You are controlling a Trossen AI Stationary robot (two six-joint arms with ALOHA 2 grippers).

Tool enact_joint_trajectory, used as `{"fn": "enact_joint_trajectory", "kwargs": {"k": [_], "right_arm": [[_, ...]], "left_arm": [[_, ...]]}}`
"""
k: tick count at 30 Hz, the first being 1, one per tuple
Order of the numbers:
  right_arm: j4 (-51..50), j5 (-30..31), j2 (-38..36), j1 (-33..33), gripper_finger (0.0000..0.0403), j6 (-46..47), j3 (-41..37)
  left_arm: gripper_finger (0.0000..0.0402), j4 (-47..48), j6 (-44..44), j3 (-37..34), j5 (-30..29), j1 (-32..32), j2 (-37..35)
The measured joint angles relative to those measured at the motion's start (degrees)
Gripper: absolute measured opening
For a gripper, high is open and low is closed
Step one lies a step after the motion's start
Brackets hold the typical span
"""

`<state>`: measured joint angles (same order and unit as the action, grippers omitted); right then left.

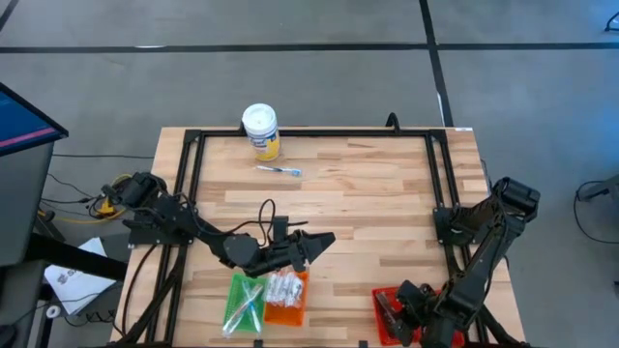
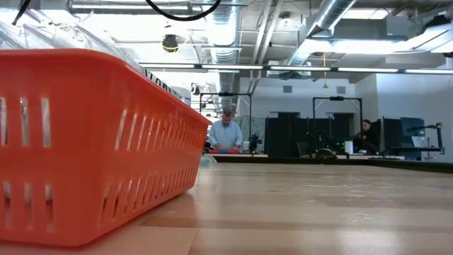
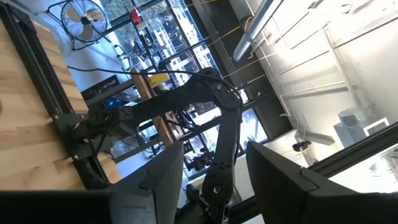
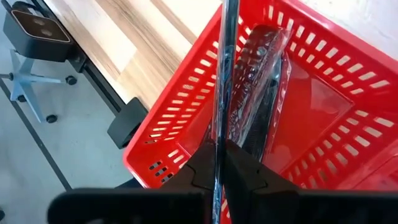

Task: Pick & Place Travel size toiletries
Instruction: Put the black comb into the left red basket

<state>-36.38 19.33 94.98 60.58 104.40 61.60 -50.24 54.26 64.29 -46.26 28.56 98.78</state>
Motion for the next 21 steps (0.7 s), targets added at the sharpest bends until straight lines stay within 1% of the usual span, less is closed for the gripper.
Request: {"fn": "enact_joint_trajectory", "kwargs": {"k": [5,9,12,14,17,21], "right_arm": [[-0.02,-0.71,0.0,0.09,0.0017,-0.06,0.0],[-0.67,-1.53,0.08,0.09,0.0015,-1.03,0.0],[-0.94,-1.93,1.76,-0.14,0.0011,-0.96,0.0],[-0.2,-3.74,3.29,-0.29,0.0012,-0.94,-0.04],[1.63,-5.91,5.32,-0.39,0.0019,-1.07,-0.07],[2.43,-6.39,5.89,-0.37,0.0027,-1.11,-0.04]], "left_arm": [[0.017,0.0,0.0,-0.02,0.0,0.0,0.0],[0.0169,0.02,-0.02,-0.02,0.0,0.0,0.0],[0.0168,0.02,-0.02,-0.02,-0.02,0.0,0.0],[0.0168,0.02,-0.11,-0.02,-0.06,0.0,0.0],[0.0168,0.02,-0.24,-0.04,-0.17,0.0,0.0],[0.0168,0.04,-0.32,-0.04,-0.3,0.18,0.0]]}}
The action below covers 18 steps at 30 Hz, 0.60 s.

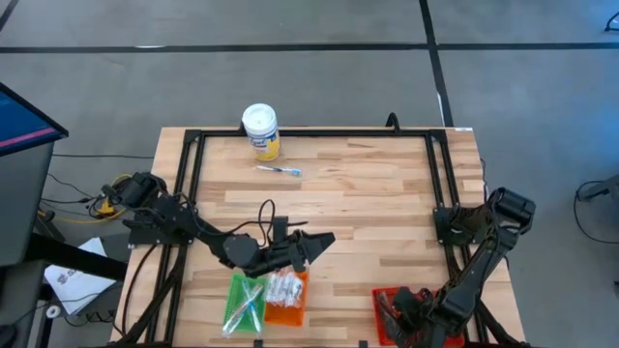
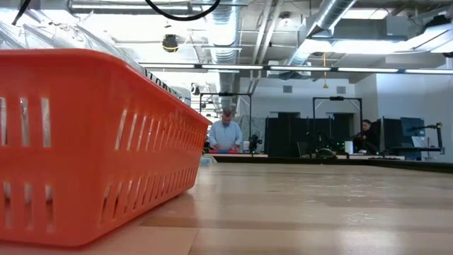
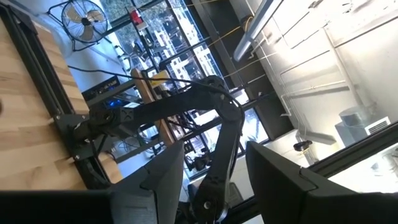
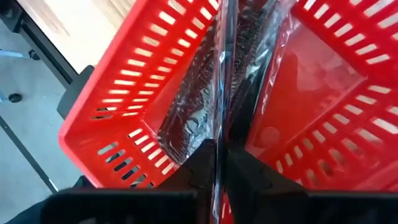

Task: Pick & Place Travel size toiletries
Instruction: Put the black comb into the left red basket

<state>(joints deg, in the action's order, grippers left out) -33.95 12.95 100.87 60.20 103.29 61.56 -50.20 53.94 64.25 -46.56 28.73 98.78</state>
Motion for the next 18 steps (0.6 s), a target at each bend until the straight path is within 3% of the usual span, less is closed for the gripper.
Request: {"fn": "enact_joint_trajectory", "kwargs": {"k": [8,18], "right_arm": [[-0.28,0.14,0.08,-0.33,0.003,-0.34,0.0],[0.04,0.16,0.08,-0.28,0.0088,-1.34,0.0]], "left_arm": [[0.0168,0.0,-0.14,0.0,0.02,0.02,0.0],[0.0168,0.02,-0.14,0.0,0.04,0.02,0.0]]}}
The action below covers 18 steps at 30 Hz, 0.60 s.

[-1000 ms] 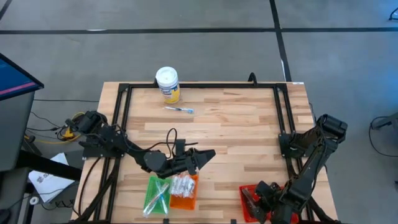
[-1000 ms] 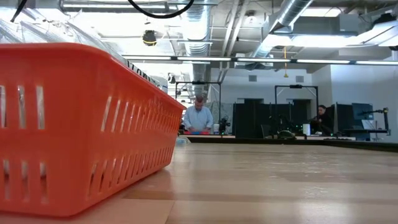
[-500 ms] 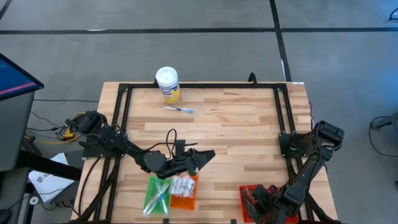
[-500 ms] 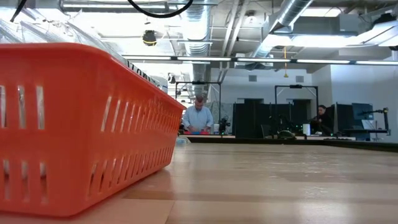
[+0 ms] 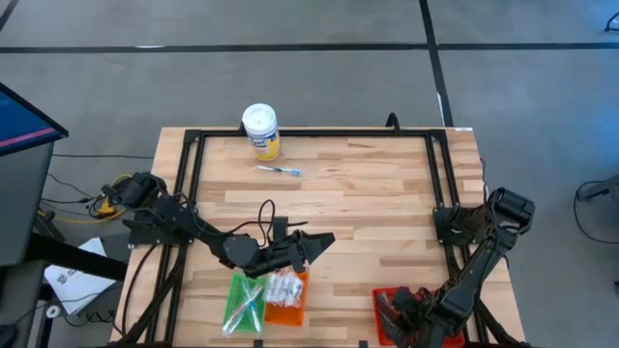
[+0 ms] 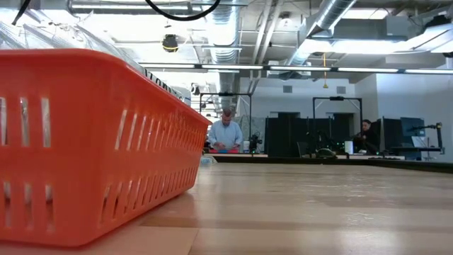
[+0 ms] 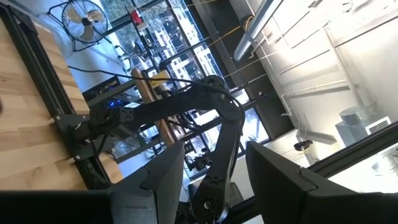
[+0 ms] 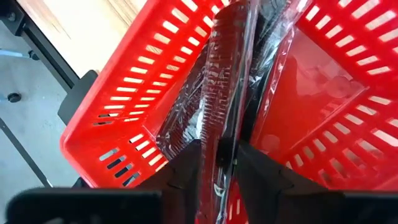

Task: Pick & Place Travel size toiletries
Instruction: Put the black comb into the left red basket

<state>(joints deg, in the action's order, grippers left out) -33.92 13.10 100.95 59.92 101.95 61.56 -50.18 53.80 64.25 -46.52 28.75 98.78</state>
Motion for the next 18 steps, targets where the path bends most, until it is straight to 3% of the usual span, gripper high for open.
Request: {"fn": "enact_joint_trajectory", "kwargs": {"k": [13,18], "right_arm": [[0.56,0.36,-1.64,-0.09,0.0135,-3.62,0.07],[0.06,5.25,-5.4,-0.36,0.0138,-6.78,0.07]], "left_arm": [[0.0168,0.01,0.0,0.0,-0.12,0.0,0.0],[0.0168,0.01,0.0,0.0,-0.22,-0.2,0.0]]}}
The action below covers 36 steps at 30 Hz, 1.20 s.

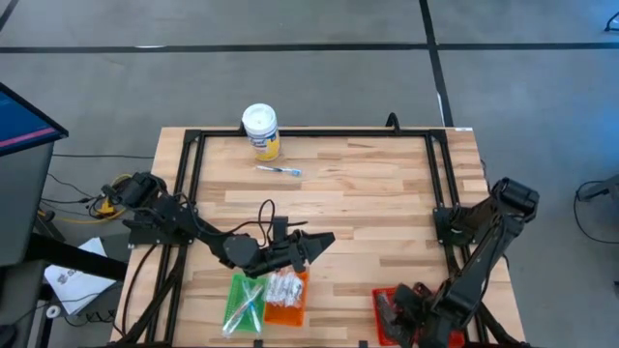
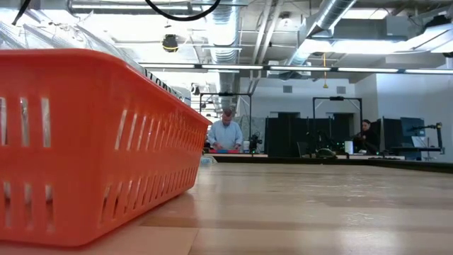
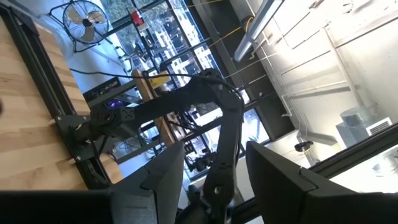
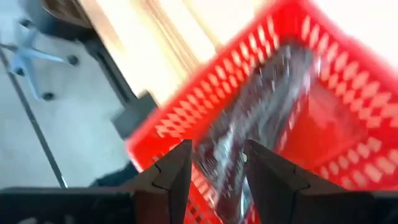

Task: Pick & Place Travel size toiletries
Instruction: Put the black comb into the left red basket, then put the blue toothbrush into the green basket

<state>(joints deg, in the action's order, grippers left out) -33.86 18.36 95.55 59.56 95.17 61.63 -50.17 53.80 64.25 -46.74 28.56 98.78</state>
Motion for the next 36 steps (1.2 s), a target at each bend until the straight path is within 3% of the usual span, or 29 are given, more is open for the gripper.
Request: {"fn": "enact_joint_trajectory", "kwargs": {"k": [10,16,26,36], "right_arm": [[-0.13,13.14,-9.46,-0.85,0.0122,-14.05,0.02],[-0.09,13.39,-14.03,-3.46,0.0117,-24.09,0.02],[-0.17,13.06,-19.54,-8.48,0.0118,-35.74,0.02],[-0.18,10.99,-24.27,-14.69,0.0118,-39.15,0.02]], "left_arm": [[0.0168,0.0,-0.91,0.0,-0.04,-0.97,0.0],[0.0168,0.02,-1.07,-0.01,1.29,-2.98,0.0],[0.0168,1.42,-1.09,-0.01,9.94,-8.34,-0.03],[0.0168,20.55,-1.07,-0.07,15.77,-13.5,-6.26]]}}
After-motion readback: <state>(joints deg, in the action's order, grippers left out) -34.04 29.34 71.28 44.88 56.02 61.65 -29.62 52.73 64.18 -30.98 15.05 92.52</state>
